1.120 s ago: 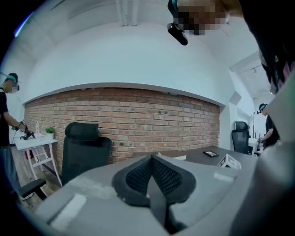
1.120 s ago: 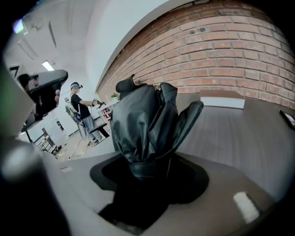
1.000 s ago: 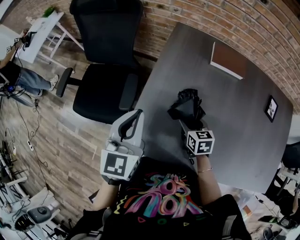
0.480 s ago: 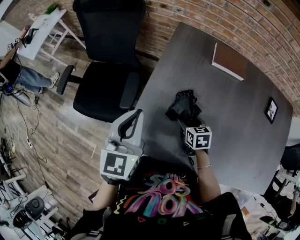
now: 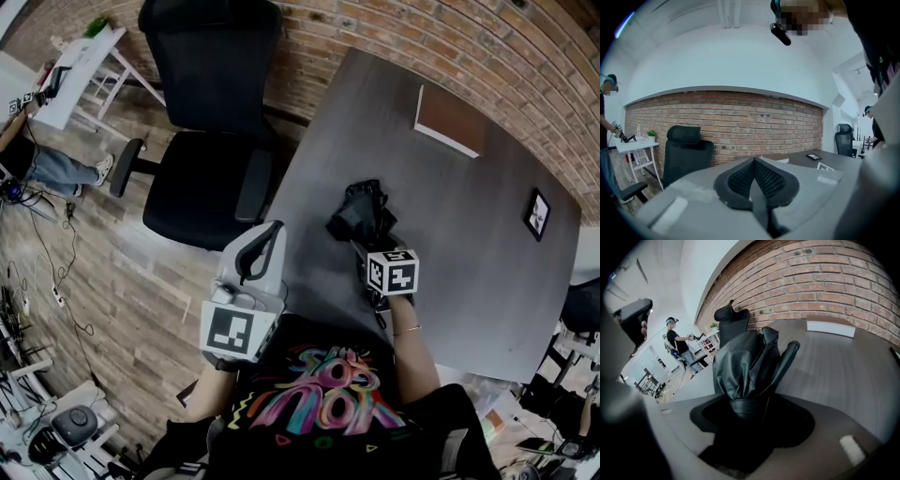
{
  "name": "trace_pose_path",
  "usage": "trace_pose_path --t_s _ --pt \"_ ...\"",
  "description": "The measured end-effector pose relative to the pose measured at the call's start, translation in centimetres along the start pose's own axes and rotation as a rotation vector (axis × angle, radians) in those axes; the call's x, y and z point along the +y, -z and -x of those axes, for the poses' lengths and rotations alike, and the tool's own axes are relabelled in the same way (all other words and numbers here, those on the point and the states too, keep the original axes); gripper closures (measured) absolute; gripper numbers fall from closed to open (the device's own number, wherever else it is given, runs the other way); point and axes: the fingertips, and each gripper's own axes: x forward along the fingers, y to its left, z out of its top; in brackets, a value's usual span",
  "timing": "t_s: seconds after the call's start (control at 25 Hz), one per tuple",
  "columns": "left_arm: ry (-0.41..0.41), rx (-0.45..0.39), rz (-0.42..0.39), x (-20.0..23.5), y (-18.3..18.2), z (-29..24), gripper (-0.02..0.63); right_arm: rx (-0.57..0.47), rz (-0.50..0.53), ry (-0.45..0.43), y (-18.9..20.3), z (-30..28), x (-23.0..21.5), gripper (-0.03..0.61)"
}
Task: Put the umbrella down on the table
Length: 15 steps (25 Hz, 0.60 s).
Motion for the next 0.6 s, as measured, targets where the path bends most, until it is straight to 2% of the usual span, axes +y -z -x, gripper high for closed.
trace_pose_path --t_s 0.28,0.6 --pt "0.019 -0.009 -0.003 -0.4 -0.4 -0.1 0.614 -0.019 0.024 0.009 -0.4 1.4 -0.1 0.295" --pt "0.086 -0.033 -0.042 -1.5 -0.9 -0.7 0.614 -0.118 0.009 0.046 -1.6 5.2 -0.8 0.308"
